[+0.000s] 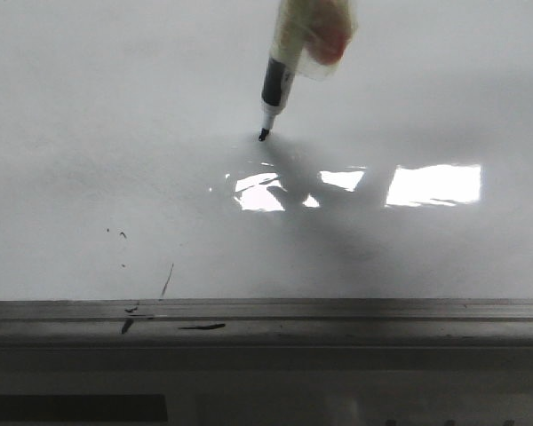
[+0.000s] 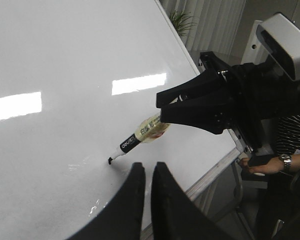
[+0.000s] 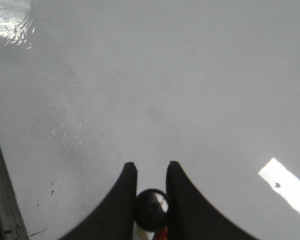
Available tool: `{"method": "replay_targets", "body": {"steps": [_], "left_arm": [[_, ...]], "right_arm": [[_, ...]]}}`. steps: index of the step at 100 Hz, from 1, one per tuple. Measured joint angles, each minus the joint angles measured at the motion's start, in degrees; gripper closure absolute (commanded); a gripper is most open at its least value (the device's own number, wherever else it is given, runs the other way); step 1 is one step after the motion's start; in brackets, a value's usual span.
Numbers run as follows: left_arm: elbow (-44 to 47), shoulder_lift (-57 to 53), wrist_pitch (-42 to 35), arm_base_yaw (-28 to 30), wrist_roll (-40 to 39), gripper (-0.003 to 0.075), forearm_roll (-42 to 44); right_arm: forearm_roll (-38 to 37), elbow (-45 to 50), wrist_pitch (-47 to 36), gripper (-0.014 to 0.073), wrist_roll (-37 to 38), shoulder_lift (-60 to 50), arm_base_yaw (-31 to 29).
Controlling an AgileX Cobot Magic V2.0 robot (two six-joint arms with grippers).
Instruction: Write number 7 on whiteboard
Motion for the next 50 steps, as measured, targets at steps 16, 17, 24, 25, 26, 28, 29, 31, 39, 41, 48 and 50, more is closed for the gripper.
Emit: {"method": "replay_targets", "body": {"steps": [16,17,24,25,26,28,29,31,39,41,48,50], "left_arm": [[0.00,0.00,0.00,0.00,0.00,0.0724,0.00],[0.00,0.00,0.00,0.00,0.00,0.0724,0.00],[0.00,0.00,0.00,0.00,0.00,0.0724,0.00],[0.00,0.00,0.00,0.00,0.00,0.0724,0.00],[0.00,0.00,0.00,0.00,0.00,0.0724,0.00],[0.00,0.00,0.00,0.00,0.00,0.0724,0.00],[0.00,0.00,0.00,0.00,0.00,0.0724,0.00],[0.00,0.00,0.00,0.00,0.00,0.0724,0.00],[0.00,0.00,0.00,0.00,0.00,0.0724,0.00],[0.00,0.00,0.00,0.00,0.00,0.0724,0.00],[0.00,0.00,0.00,0.00,0.00,0.0724,0.00],[0.00,0.00,0.00,0.00,0.00,0.0724,0.00]], "right_arm": [[3.03,0.00,-2.76,0.0661,0.63,0.02,0.31],[3.33,0.00,-2.88,0.0661,0.63,0.02,0.31],[4.95,0.00,-3.52,0.0661,0.08,-0.36,0.35],[5.15,0.00,-3.52,0.0661,-0.10,-0.51,0.35],[5.37,0.00,-3.65,0.0661,-0.51,-0.53,0.35],[6.01,0.00,-3.78,0.0661,-1.35,-0.82,0.35],[6.53,0.00,-3.79,0.0661,-1.71,-0.83,0.35],[7.47,0.00,-3.89,0.0661,-2.65,-1.17,0.35],[12.16,0.00,-5.21,0.0661,-7.16,-2.51,0.35],[13.66,0.00,-5.65,0.0661,-8.58,-2.75,0.35],[18.20,0.00,-7.48,0.0661,-13.22,-4.00,0.35],[19.27,0.00,-7.91,0.0661,-14.42,-4.34,0.35]]}}
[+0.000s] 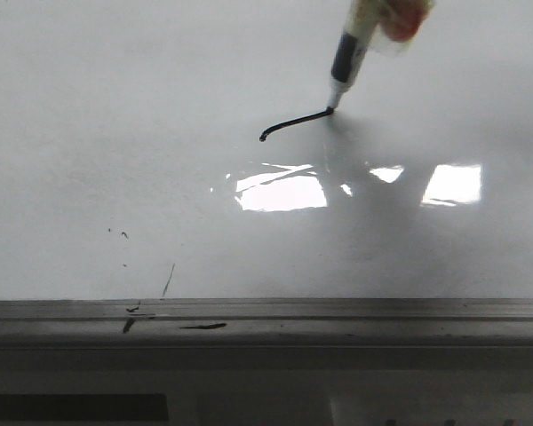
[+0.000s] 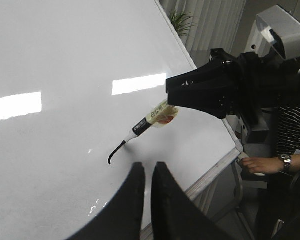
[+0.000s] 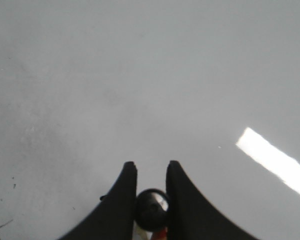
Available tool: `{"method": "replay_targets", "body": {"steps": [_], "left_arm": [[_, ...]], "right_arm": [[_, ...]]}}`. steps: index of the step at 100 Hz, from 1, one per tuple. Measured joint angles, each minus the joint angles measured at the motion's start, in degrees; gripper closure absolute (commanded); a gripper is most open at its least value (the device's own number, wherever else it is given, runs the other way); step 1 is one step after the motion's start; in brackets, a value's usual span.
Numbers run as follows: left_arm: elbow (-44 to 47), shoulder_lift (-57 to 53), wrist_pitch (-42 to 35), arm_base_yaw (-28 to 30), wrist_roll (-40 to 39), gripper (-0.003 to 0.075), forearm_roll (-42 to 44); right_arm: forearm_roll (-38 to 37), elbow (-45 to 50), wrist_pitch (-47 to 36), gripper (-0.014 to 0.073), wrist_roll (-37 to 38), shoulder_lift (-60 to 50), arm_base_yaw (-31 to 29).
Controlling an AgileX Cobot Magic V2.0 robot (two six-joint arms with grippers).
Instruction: Write number 7 on whiteboard
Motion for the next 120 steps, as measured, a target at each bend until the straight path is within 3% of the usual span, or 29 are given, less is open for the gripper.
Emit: {"method": "replay_targets", "body": {"steps": [35,61,87,94,99,111,116,120], "left_arm": [[0.00,0.00,0.00,0.00,0.00,0.0724,0.00],[0.00,0.00,1.06,0.00,0.00,0.0724,-0.39],[0.00,0.00,2.47,0.00,0.00,0.0709,-0.39],[0.00,0.00,2.78,0.00,0.00,0.0643,-0.39],[0.00,0.00,2.92,0.00,0.00,0.0556,-0.39],[0.00,0.30,3.55,0.00,0.00,0.0269,-0.39],[0.00,1.23,3.55,0.00,0.00,0.0206,-0.13],[0.00,2.33,3.55,0.00,0.00,0.0198,0.81]], "right_arm": [[9.92,0.99,0.34,0.0660,-6.84,-2.04,0.50],[11.79,8.55,5.65,0.0660,-0.25,-2.16,6.92],[13.12,6.46,5.25,0.0660,-0.23,-3.24,7.61],[14.11,3.99,7.30,0.0660,-1.30,-4.60,7.61],[14.08,1.60,9.83,0.0660,-2.07,-5.96,7.61],[14.08,-2.61,12.68,0.0661,-3.13,-7.87,7.61],[14.08,-3.00,13.03,0.0661,-3.49,-8.01,7.61],[14.08,-3.11,13.89,0.0661,-3.61,-8.01,7.61]]}}
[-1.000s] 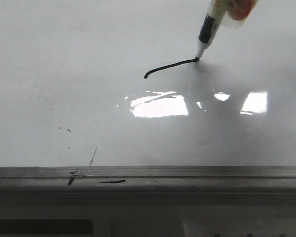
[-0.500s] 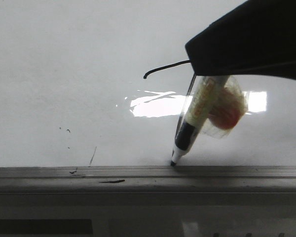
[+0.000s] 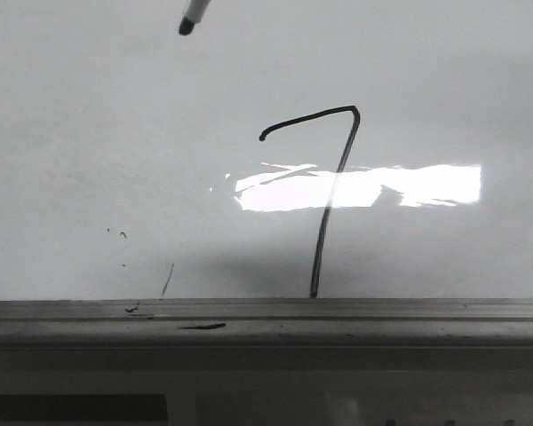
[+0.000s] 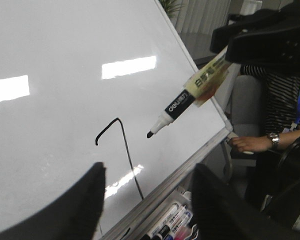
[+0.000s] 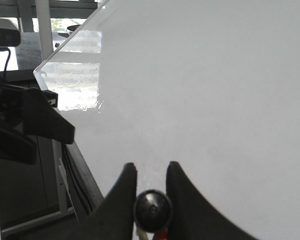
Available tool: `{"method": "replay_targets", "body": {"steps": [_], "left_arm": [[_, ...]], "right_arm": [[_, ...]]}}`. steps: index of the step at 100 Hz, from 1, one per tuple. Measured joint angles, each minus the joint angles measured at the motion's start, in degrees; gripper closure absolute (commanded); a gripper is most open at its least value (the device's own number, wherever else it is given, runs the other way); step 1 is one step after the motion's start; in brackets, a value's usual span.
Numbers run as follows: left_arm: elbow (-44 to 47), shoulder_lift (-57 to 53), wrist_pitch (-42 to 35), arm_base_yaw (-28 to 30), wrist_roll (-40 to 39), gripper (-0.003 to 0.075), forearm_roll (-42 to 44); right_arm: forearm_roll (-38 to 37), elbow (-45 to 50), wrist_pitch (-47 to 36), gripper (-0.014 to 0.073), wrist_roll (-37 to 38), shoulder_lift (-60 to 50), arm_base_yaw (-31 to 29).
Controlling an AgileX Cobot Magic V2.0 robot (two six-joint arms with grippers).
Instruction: Write number 7 on whiteboard
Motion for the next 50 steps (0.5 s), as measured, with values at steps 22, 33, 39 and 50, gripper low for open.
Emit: {"method": "replay_targets", "body": {"steps": [22,33,39,50], "left_arm": [[-4.46,9.66,4.85,-0.24,4.36,0.0314,4.94],[-8.35,15.35,8.87,-1.11,7.88,0.0353,5.65],[-10.20,18.79,10.45,-1.54,8.72,0.0355,5.76],[-12.70,24.66,13.64,-2.42,11.33,0.0355,5.98]], "right_arm": [[-0.21,2.01,6.19,0.0665,-0.28,3.66,0.00],[-0.29,3.30,7.40,0.0665,-0.33,6.26,0.00],[-0.33,3.45,8.52,0.0665,-0.33,6.86,0.00],[-0.42,3.59,10.19,0.0665,-0.42,7.01,0.00]]}}
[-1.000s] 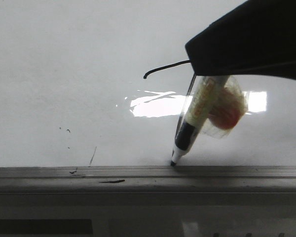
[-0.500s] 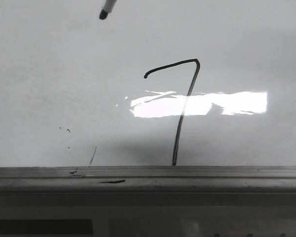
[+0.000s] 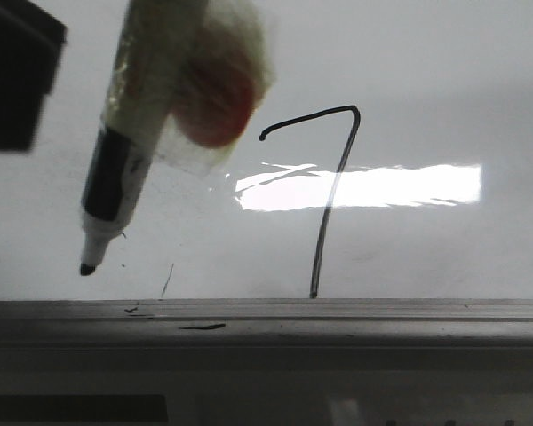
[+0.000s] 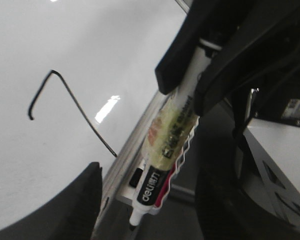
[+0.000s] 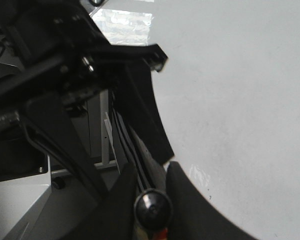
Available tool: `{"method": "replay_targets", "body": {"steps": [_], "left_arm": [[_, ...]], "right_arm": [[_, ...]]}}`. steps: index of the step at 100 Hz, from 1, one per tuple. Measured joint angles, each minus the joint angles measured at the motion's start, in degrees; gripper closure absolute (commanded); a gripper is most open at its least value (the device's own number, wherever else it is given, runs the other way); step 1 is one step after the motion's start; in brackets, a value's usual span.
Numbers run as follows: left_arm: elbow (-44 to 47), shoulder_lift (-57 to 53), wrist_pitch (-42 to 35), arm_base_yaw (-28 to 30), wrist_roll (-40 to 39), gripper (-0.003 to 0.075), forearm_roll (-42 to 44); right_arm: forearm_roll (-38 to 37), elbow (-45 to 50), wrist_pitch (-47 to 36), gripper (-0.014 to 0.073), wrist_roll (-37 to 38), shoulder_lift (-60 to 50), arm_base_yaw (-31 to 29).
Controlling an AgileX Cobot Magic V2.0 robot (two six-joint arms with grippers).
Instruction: Write number 7 on whiteboard
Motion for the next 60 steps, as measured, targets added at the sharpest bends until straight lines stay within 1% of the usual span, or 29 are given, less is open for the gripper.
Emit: {"method": "replay_targets", "body": {"steps": [8,21,37,42,47,52,56,60], "left_arm": [[-1.48,3.73,2.01,-0.62,1.71,0.0355,0.21],[-3.42,8.43,2.30,-1.11,2.53,0.0355,0.31],[-4.82,10.79,1.69,-1.11,2.54,0.0356,0.31],[-4.96,11.28,1.59,-1.11,2.54,0.0367,0.31],[-4.96,11.67,1.59,-1.11,2.54,0.0405,0.31],[-4.96,12.07,1.59,-1.11,2.54,0.0466,0.31],[-4.96,12.19,1.59,-1.11,2.54,0.0532,0.31],[-4.96,12.28,1.59,-1.11,2.54,0.0617,0.31]], "right_arm": [[0.00,0.09,0.24,0.0665,0.00,0.00,0.00],[0.00,0.13,0.24,0.0665,0.00,0.00,0.00],[-0.02,0.13,0.24,0.0665,-0.05,0.00,0.00],[-0.02,0.13,0.24,0.0665,-0.05,0.00,0.00],[-0.12,0.22,0.39,0.0665,-0.05,0.00,0.00],[-0.12,0.35,0.71,0.0665,-0.05,0.00,0.00],[-0.12,0.51,0.70,0.0665,-0.05,0.00,0.00],[-0.12,0.93,0.70,0.0665,-0.05,0.00,0.00]]}}
